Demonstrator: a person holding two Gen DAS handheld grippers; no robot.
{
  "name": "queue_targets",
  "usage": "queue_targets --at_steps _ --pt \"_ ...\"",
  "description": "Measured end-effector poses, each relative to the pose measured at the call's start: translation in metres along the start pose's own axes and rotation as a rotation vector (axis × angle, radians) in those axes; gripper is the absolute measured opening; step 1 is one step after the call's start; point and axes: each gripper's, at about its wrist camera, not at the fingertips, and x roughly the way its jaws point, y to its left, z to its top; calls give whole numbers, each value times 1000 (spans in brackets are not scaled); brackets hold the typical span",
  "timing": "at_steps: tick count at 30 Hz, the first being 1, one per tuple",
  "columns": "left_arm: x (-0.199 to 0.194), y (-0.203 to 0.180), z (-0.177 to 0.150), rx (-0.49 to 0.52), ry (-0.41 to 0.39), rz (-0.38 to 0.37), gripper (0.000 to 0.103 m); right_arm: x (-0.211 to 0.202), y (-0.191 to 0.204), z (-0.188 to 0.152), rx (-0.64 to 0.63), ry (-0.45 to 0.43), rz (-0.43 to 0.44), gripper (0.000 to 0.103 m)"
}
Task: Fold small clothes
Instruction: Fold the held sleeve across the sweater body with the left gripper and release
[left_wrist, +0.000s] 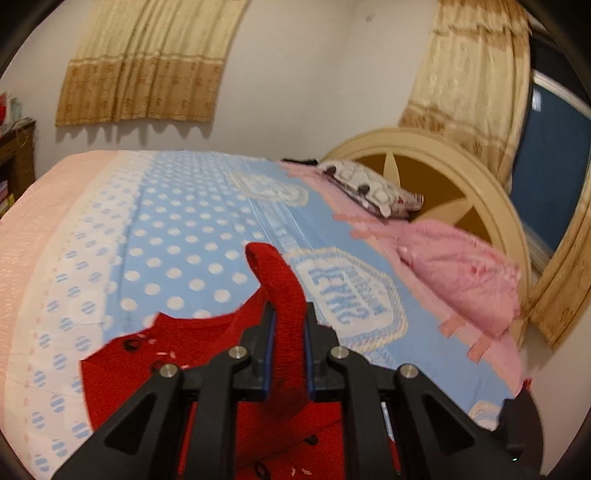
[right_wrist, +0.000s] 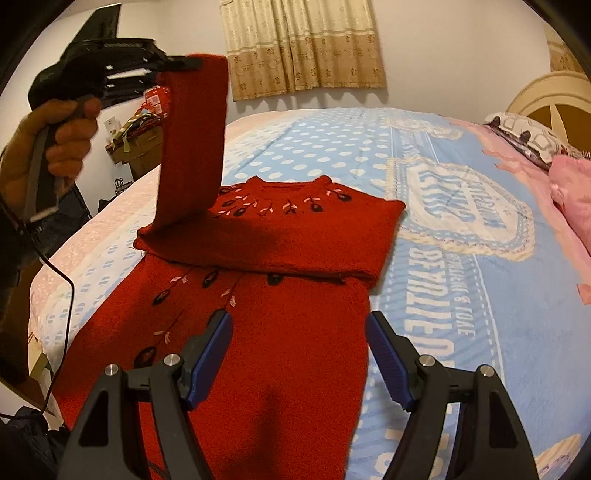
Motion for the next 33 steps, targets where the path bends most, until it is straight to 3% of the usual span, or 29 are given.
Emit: queue_targets --at_steps 7,12,15,17,18,21,26,33 --pt "54 -29 -34 68 97 -6 14 1 -11 -6 26 19 -26 75" --pt "71 -43 -49 139 138 -5 20 6 -21 -8 64 49 -20 75" --pt "63 -50 -53 207 125 5 31 10 -24 -9 77 64 -12 75" --pt "52 -49 -54 246 100 28 53 13 -26 -8 90 74 1 76" --pt "45 -46 -54 257 81 33 62 14 -26 -7 98 78 7 76" --pt "28 -32 -60 301 61 80 63 19 -24 -2 99 85 13 76" --pt "4 13 -90 327 77 242 64 30 -19 19 94 90 47 76" --pt "-13 90 -126 194 122 369 67 66 -28 40 189 137 62 76"
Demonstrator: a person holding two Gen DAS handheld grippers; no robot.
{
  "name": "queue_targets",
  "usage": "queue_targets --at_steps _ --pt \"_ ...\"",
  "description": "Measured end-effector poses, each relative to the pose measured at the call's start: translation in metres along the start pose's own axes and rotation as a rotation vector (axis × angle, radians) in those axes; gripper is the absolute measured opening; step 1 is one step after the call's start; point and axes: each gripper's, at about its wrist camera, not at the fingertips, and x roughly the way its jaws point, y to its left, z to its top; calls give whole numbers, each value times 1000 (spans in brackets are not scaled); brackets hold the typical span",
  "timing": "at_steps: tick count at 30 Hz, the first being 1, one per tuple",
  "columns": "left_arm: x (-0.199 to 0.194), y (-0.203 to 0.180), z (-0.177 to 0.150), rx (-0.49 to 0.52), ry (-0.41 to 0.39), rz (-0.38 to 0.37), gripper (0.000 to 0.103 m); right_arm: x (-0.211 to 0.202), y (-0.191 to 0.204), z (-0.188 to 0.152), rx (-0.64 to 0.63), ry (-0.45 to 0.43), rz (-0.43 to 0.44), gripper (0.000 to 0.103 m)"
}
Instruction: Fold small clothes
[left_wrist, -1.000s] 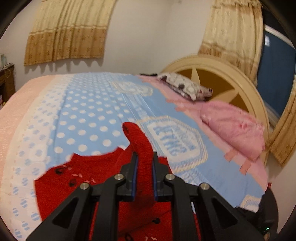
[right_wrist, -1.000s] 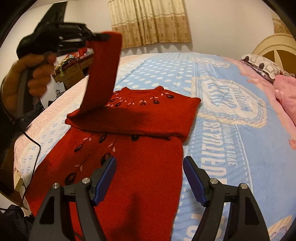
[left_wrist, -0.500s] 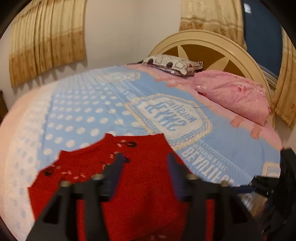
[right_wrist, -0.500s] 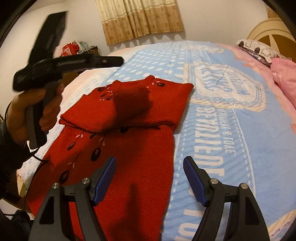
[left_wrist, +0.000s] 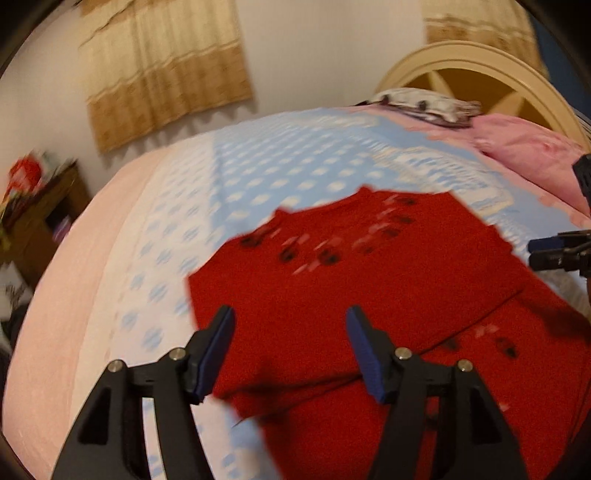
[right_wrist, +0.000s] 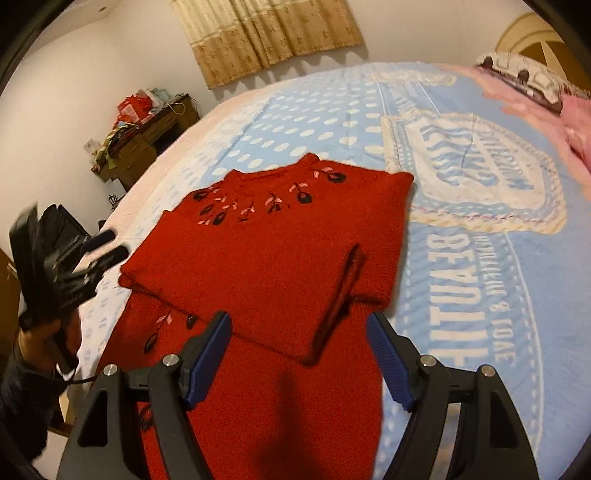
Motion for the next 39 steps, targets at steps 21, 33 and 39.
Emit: queue_targets --at_steps 21,33,39 --pt "18 49 -38 -163 17 52 91 23 10 35 -80 -55 -130 10" --pt "35 36 -39 -49 110 124 95 41 -24 36 -61 -2 -253 10" --pt "41 48 -44 -31 136 153 99 42 -23 41 -81 -32 -282 10"
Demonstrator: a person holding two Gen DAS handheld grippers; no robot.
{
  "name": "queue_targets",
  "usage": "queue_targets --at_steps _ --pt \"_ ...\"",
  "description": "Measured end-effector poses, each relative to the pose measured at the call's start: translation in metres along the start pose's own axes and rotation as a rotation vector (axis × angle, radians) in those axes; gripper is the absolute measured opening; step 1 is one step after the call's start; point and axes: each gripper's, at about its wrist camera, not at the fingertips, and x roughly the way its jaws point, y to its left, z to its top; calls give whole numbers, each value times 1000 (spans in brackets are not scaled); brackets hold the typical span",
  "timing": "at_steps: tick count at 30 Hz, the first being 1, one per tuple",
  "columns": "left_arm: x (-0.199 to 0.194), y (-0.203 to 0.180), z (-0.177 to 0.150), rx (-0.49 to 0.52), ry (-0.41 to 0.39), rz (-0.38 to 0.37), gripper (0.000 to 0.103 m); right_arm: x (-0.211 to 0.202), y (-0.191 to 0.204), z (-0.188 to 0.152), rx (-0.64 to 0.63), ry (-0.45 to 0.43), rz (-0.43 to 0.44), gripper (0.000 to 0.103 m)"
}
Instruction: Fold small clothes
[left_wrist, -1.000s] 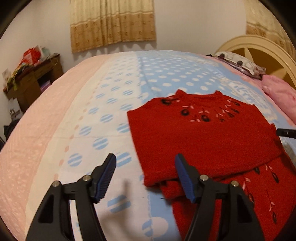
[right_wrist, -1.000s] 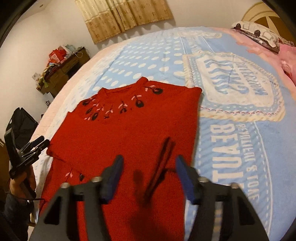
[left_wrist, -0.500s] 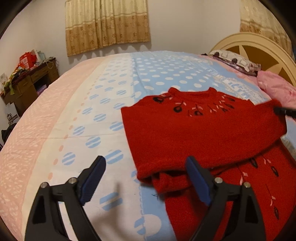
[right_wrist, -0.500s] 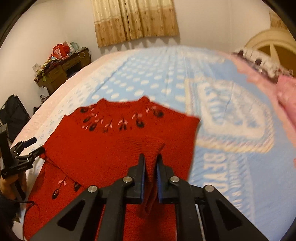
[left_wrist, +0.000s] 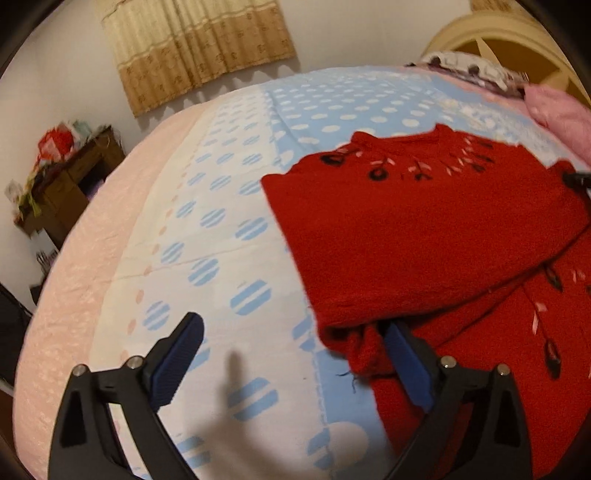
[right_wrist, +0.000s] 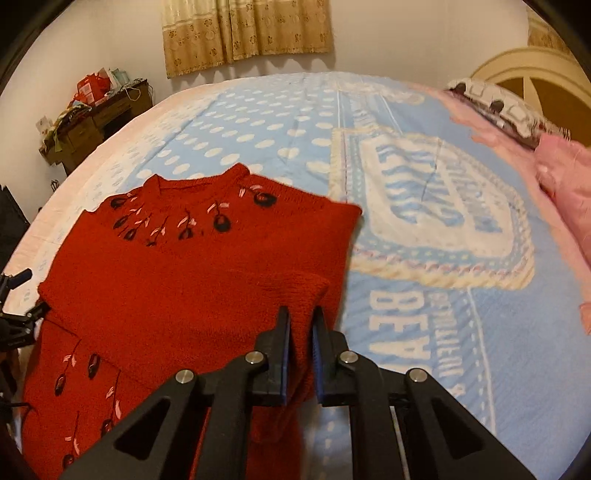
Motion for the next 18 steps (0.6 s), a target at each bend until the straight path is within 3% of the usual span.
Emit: queue_targets --at_steps 3,11,12,14,15,16,18 --pt "3 9 -2 -41 11 3 103 5 -3 0 5 13 -8 10" --pt "9 39 -14 -180 86 -91 103 3 -8 -5 18 24 45 13" --pt "8 42 -16 -191 91 -99 103 -3 -5 -5 6 15 30 20" --pt "-1 46 -21 -208 98 -91 103 -12 1 -5 -23 0 22 44" --pt "-8 47 -22 -207 88 -77 103 -18 5 -5 -39 -7 38 68" --pt "-17 48 -23 -207 61 -56 103 -26 8 -5 -52 -23 63 73" --pt "-28 49 -20 -215 18 -56 103 -37 18 -4 -80 -45 121 73"
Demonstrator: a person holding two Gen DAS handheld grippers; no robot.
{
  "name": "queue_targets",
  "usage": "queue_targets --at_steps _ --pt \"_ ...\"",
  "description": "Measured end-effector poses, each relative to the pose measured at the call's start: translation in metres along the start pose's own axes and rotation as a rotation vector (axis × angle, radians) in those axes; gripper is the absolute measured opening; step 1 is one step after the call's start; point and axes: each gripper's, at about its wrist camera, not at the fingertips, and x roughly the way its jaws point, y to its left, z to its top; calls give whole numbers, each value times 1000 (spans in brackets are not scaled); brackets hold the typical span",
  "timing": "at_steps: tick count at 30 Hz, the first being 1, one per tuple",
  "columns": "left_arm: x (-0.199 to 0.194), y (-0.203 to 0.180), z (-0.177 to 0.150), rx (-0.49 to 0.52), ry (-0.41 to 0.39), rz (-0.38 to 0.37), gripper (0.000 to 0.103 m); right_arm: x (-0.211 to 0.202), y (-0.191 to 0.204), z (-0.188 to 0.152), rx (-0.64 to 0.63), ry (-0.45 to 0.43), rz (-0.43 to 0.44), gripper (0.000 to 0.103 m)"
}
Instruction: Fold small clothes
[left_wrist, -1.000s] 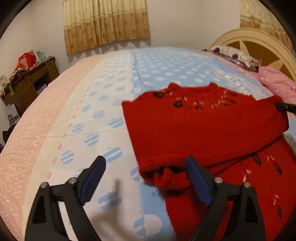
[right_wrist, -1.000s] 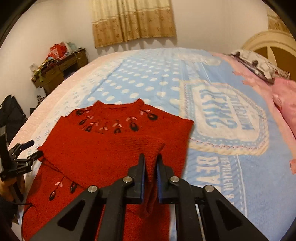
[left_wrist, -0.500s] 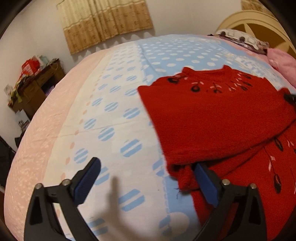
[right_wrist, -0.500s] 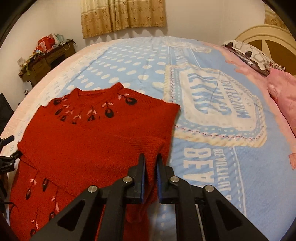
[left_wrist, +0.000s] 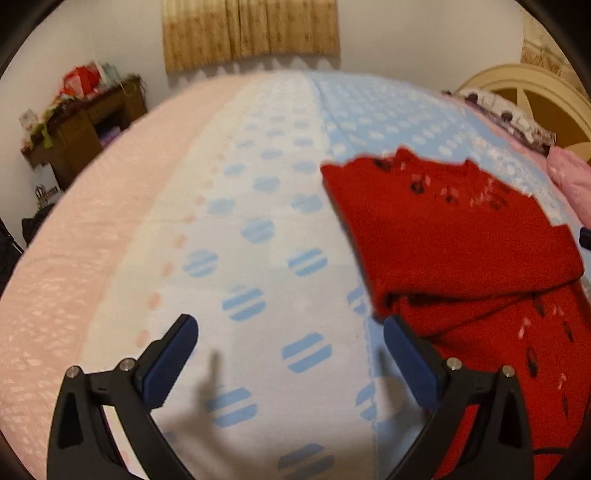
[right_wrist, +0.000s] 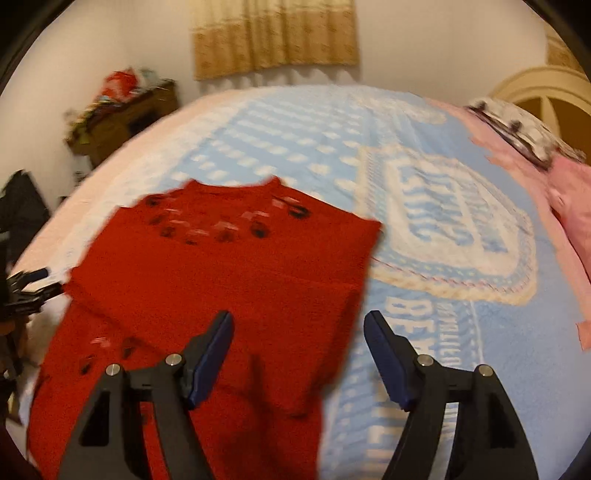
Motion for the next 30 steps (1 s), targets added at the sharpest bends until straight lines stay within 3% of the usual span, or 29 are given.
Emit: queue_targets --at_steps 3,6,11,16,20,25,30 --pt "-3 -5 11 -6 -40 -4 103 -1 20 2 -46 -3 100 73" --pt "4 -14 24 -17 -54 -25 103 16 31 2 -56 30 138 73" --pt "46 -34 26 79 44 49 103 55 18 -10 -7 141 100 74" --pt "46 -30 16 62 33 19 103 25 16 -16 -19 71 73 74" --pt "51 -26 15 26 47 -20 103 48 7 -27 -37 135 42 74" --pt "33 -31 9 21 25 -25 103 32 10 -18 18 77 77 74" --pt "37 -36 3 43 53 -5 103 36 19 -32 -45 120 24 74"
